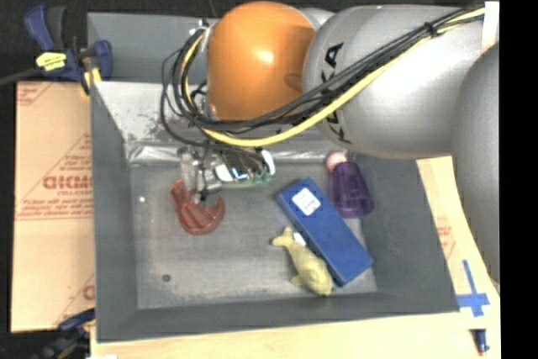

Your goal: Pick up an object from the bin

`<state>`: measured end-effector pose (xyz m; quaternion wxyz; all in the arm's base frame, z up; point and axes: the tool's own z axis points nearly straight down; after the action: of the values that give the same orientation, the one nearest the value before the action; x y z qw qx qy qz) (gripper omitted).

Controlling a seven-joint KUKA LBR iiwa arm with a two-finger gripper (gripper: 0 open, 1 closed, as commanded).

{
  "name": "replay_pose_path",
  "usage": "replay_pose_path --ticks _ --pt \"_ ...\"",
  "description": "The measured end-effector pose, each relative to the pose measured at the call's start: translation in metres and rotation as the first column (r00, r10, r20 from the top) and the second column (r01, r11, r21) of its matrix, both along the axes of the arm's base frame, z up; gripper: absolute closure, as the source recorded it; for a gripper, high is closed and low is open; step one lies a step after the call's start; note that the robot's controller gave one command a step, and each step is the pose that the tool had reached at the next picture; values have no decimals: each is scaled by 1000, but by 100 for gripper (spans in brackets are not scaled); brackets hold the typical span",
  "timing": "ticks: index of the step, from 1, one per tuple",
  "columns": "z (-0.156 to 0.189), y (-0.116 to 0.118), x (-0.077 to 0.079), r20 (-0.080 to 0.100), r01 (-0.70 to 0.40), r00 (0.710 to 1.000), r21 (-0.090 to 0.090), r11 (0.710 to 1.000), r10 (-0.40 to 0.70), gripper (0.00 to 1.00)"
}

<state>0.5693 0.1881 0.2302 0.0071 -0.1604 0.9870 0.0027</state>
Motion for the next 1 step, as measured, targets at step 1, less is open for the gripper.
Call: replay_pose_path --ticks 1 --pt "-38 -5 -48 0 7 1000 1 1000 -7 100"
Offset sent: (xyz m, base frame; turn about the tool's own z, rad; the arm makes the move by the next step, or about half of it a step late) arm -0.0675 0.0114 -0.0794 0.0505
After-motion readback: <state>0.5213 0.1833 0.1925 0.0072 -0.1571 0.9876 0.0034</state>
